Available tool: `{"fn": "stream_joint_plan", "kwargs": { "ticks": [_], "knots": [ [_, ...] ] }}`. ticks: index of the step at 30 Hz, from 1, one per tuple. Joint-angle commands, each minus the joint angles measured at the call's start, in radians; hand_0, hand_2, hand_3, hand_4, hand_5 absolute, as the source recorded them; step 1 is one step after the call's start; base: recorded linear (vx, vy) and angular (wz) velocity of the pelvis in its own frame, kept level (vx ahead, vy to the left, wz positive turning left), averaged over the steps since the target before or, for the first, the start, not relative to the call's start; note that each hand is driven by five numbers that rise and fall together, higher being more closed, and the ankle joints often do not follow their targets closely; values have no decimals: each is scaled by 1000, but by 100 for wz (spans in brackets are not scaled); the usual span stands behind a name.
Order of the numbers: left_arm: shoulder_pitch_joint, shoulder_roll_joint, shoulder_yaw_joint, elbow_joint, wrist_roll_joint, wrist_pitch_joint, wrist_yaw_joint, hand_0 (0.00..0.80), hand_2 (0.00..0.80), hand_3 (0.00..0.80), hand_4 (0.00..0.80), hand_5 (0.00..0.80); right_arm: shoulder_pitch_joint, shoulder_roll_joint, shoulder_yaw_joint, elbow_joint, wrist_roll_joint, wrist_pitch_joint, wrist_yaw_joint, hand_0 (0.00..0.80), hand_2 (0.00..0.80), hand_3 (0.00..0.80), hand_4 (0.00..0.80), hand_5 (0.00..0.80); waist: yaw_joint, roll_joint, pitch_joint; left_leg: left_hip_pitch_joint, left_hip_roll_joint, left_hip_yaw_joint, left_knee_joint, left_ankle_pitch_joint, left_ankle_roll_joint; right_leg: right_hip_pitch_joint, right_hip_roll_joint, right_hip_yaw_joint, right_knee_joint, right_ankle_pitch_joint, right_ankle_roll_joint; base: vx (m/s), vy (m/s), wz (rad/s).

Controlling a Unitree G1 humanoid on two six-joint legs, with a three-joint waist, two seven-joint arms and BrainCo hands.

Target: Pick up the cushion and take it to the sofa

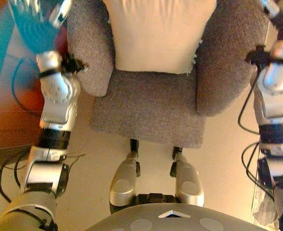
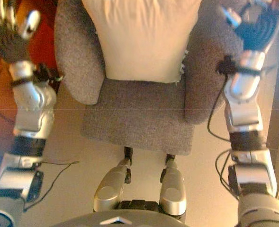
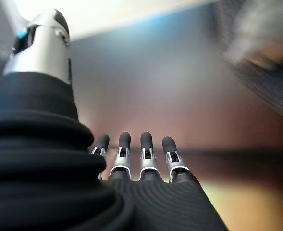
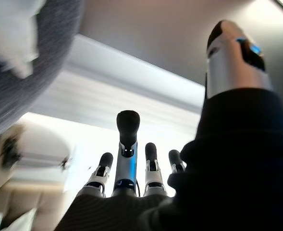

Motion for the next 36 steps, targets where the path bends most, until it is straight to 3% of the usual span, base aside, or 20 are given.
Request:
{"fn": "stream_joint_plan", "kwargs": {
  "ticks": [1, 5, 6, 8, 9, 12, 14, 18, 21, 27, 30, 36],
  "knots": [
    [213, -18, 24, 37, -43, 54, -95, 0, 0, 0, 0, 0, 257, 62, -55, -11, 17, 17, 84, 0, 0, 0, 0, 0, -3, -47, -163, 31, -36, 22, 90, -161, 23, 14, 3, 17, 81, -129, 30, 79, 21, -6],
    [432, -79, 56, 198, -161, 138, -233, 0, 0, 0, 0, 0, 462, 177, -41, 141, 46, 60, 126, 0, 0, 0, 0, 0, -4, -56, -196, 87, -31, 46, 82, -153, 27, 79, 11, 21, 63, -118, 19, 67, 22, -9],
    [452, -107, 52, 317, -162, 136, -277, 0, 0, 0, 0, 0, 482, 191, -12, 261, 53, 61, 134, 0, 0, 0, 0, 0, -3, -60, -203, 109, -29, 56, 72, -149, 27, 101, 10, 17, 55, -113, 17, 13, 24, -7],
    [456, -131, 43, 414, -171, 211, -292, 0, 0, 0, 0, 0, 494, 206, 7, 348, 136, 143, 150, 0, 0, 0, 0, 0, -3, -64, -212, 132, -28, 60, 58, -144, 29, 124, 11, 13, 44, -107, 17, 22, 27, -7],
    [448, -152, 29, 540, -140, 187, -292, 0, 0, 0, 0, 0, 490, 226, 34, 494, 134, 146, 159, 0, 0, 0, 0, 0, -2, -67, -226, 147, -27, 64, 46, -142, 29, 139, 13, 12, 37, -104, 15, 29, 36, -9],
    [426, -178, 21, 692, -146, 223, -284, 0, 0, 0, 0, 0, 473, 258, 52, 675, 194, 213, 190, 0, 0, 0, 0, 0, -3, -68, -245, 178, -28, 66, 21, -139, 31, 167, 20, 16, 22, -104, 13, 26, 36, -9],
    [404, -200, 12, 851, -119, 198, -289, 0, 0, 0, 0, 0, 468, 296, 56, 876, 236, 190, 247, 0, 0, 0, 0, 0, -2, -67, -264, 201, -29, 68, 4, -139, 34, 188, 24, 17, 14, -106, 12, 29, 20, -5],
    [391, -238, 16, 1059, -103, 212, -285, 0, 0, 0, 0, 0, 459, 350, 69, 1091, 220, 240, 305, 0, 0, 0, 0, 0, -3, -67, -288, 231, -31, 66, -14, -143, 37, 215, 30, 21, 3, -112, 11, 5, 7, -4],
    [389, -252, 2, 1152, -52, 226, -270, 0, 0, 0, 0, 0, 455, 371, 86, 1166, 203, 302, 317, 0, 0, 0, 0, 0, -4, -69, -298, 242, -32, 65, -19, -146, 39, 227, 33, 24, -4, -113, 11, -16, 10, -5],
    [392, -282, -1, 1279, 39, 391, -298, 0, 0, 0, 0, 0, 446, 404, 114, 1253, 147, 412, 324, 0, 0, 0, 0, 0, -4, -73, -310, 258, -35, 66, -28, -153, 47, 239, 34, 29, -6, -115, 13, -34, 14, -4],
    [386, -289, -8, 1303, 47, 444, -324, 0, 0, 0, 0, 0, 441, 407, 126, 1259, 151, 433, 330, 0, 0, 0, 0, 0, -5, -75, -314, 264, -37, 68, -28, -160, 51, 244, 32, 27, -7, -115, 16, -31, 6, -6],
    [379, -294, -21, 1308, 13, 455, -321, 0, 0, 0, 0, 0, 435, 408, 134, 1270, 140, 432, 341, 0, 0, 0, 0, 0, -1, -81, -317, 265, -39, 69, -28, -165, 58, 242, 32, 26, 0, -119, 17, -10, 0, -1]
  ]
}}
